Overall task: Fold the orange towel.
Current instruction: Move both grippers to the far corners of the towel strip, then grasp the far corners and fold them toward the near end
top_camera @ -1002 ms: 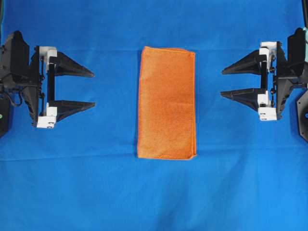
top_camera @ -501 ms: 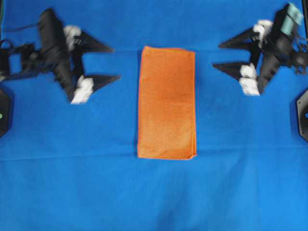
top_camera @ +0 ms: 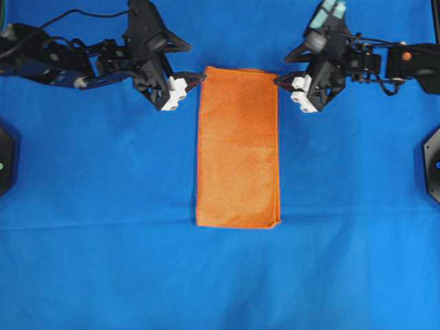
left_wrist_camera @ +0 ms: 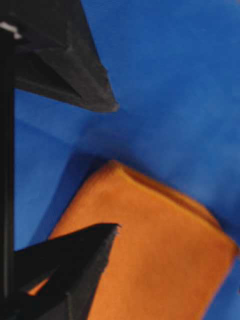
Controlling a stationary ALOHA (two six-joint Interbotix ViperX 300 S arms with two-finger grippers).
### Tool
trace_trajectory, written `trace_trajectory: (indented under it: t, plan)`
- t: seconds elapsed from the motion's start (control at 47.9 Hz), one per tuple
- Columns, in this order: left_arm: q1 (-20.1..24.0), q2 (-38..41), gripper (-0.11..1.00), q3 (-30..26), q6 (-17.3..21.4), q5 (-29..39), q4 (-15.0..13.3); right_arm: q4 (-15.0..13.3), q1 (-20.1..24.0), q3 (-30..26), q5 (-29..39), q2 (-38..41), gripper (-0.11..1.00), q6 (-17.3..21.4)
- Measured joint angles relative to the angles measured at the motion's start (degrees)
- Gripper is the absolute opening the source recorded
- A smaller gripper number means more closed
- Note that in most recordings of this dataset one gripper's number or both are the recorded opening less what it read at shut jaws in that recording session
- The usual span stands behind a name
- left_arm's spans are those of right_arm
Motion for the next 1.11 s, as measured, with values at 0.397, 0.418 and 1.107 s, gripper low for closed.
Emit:
trace_trajectory:
  t: [0.397, 0.418, 1.107]
  plan:
    - [1.3, 9.2, 0.82, -4.2, 1.3, -0.3, 0.0, 0.1, -1.2, -1.7, -0.8, 6.8, 0.64, -0.4]
    - [1.3, 9.4, 0.81, -4.3, 1.8, -0.3, 0.0, 0.1, -1.1, -1.7, -0.8, 6.9, 0.63, -0.6]
    - [1.1, 9.8, 0.04, -4.7, 5.4, 0.0, 0.3, 0.8, 1.3, -1.7, -1.3, 7.5, 0.04, -0.3]
